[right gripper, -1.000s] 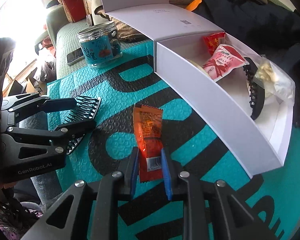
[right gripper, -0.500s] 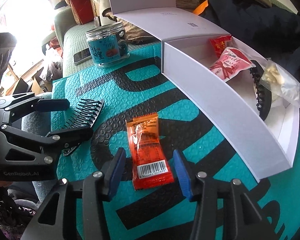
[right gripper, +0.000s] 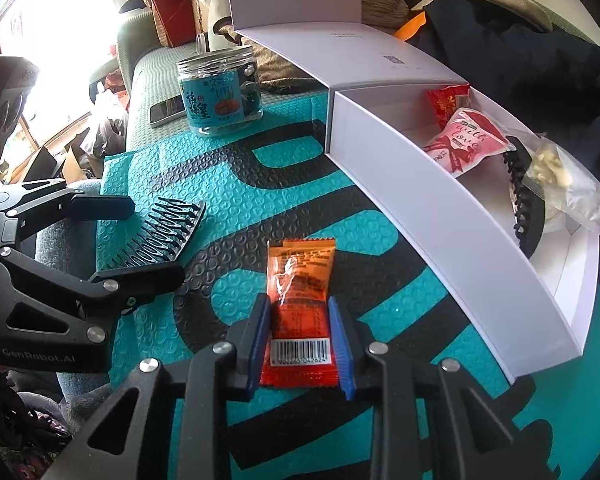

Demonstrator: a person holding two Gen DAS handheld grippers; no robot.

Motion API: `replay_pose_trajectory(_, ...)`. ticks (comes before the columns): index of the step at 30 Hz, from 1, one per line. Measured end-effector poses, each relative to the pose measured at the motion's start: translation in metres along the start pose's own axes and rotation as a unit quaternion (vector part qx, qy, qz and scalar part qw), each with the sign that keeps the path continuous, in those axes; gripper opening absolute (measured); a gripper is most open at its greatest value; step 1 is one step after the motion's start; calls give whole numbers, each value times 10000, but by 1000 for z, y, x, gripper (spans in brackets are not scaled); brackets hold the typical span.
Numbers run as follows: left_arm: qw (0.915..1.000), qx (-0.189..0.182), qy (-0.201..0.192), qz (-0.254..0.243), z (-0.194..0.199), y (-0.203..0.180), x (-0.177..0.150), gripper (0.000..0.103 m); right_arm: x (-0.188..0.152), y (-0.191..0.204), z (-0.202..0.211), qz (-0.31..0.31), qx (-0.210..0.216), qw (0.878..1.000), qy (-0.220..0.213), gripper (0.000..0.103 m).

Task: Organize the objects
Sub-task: 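Lift the black comb and orange packet up from the mat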

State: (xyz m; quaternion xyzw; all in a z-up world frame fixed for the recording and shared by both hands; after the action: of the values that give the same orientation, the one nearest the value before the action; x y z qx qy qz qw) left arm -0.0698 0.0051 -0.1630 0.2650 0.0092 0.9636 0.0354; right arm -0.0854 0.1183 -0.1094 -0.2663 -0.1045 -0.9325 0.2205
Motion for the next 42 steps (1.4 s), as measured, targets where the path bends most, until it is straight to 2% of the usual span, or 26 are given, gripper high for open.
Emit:
replay_pose_trajectory(1, 10000, 18, -32, 9, 1, 2, 0, 56, 0, -1, 0, -39, -6, 10000, -24, 26)
replay_pose_trajectory(2, 10000, 6, -51, 47, 1, 4, 0, 47, -1, -2, 1, -79, -10, 10000, -47, 25)
replay_pose_trajectory(3, 9999, -1, -65, 100, 2, 7, 0, 44, -1, -2, 1, -86, -12, 9999, -61, 25)
replay_pose_trajectory(6, 9998, -99, -105, 170, 3, 11, 0, 43, 0, -2, 1, -109, 5, 9999, -97, 24)
replay_pose_trajectory(12, 9998, -80, -140, 133, 6, 10, 3, 43, 3, -3, 1, -210, 75, 9997, -114, 23)
replay_pose_trajectory(23, 9992, -137, -58, 360, 10, 14, 5, 43, 7, -10, 6, -599, 206, 9978, -174, 22)
replay_pose_trajectory(35, 9995, -222, -186, 105, 23, -10, 17, 43, 0, -25, 33, -734, -21, 9963, -441, 22)
replay_pose_trajectory(42, 9988, -395, -292, -64, 36, -29, 26, 43, -10, -35, 61, -830, -234, 9940, -680, 22)
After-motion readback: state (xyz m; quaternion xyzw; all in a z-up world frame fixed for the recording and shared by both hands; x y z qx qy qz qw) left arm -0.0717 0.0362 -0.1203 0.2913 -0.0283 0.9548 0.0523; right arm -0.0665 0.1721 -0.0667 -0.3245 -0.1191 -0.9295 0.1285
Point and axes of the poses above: each gripper's, at about its wrist camera, not at the fingertips, and z roughly against the way its jaws point, y to its left, x to its top, the point moved 4 cm from there along -z, roughly the way its jaws point, and after that the axes turned 9 degrees about -z, right-handed, at the moved point
